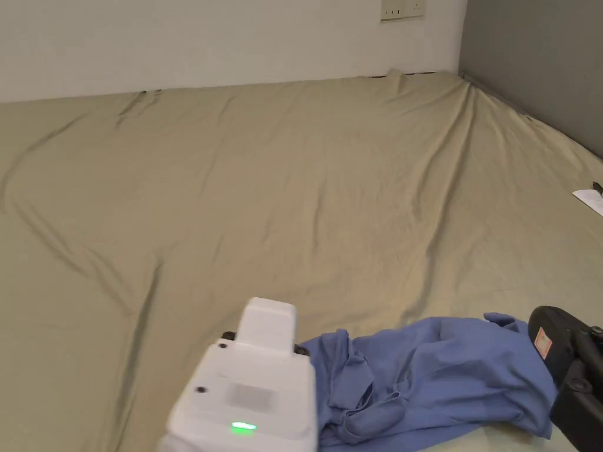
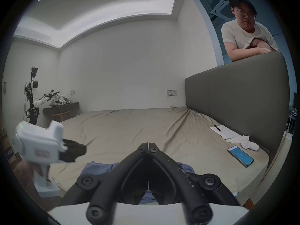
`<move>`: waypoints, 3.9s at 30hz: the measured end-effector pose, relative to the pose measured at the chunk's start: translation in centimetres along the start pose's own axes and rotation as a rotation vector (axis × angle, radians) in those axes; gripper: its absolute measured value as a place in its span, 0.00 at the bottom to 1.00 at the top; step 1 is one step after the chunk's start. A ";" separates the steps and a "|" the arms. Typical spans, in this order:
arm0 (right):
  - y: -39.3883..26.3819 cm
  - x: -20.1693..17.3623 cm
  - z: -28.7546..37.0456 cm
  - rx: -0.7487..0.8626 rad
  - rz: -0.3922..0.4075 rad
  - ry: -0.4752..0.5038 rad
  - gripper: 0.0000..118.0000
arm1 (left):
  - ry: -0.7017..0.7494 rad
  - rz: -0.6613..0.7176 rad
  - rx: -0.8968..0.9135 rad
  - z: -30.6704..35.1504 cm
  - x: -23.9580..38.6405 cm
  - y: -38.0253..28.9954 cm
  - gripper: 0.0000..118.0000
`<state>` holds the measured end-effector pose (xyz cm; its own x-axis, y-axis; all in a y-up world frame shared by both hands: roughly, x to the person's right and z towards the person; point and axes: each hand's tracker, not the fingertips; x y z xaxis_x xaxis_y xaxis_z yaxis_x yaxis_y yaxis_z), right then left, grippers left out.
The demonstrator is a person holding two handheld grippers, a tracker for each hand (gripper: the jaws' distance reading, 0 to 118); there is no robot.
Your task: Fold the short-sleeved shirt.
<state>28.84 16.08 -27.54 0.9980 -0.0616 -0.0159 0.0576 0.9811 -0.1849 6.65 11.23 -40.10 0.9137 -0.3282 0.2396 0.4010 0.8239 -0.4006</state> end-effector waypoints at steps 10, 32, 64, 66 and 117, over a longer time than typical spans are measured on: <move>0.2 1.2 0.9 -0.029 0.026 -0.050 0.01 | -0.143 -0.160 -0.161 -5.1 9.5 -2.9 0.00; 0.1 -0.1 0.0 -0.030 -0.003 0.016 0.01 | -0.520 0.797 -0.190 -2.0 -14.0 -4.9 0.93; -0.3 -0.2 -1.7 -0.083 -0.013 0.041 0.01 | -0.717 0.896 -0.446 -8.9 -15.8 -6.0 0.10; -0.3 -0.4 -1.8 -0.084 -0.016 0.050 0.01 | -0.627 0.776 -0.427 -7.8 -17.2 -4.5 0.10; -0.5 0.8 0.0 -0.085 -0.050 0.008 0.01 | -0.690 0.513 -0.085 0.5 -4.6 5.3 0.98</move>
<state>29.65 15.52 -27.43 0.9936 -0.1119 -0.0121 0.1046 0.9576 -0.2683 4.54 17.34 -42.93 0.7495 0.4517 0.4839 -0.0214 0.7471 -0.6644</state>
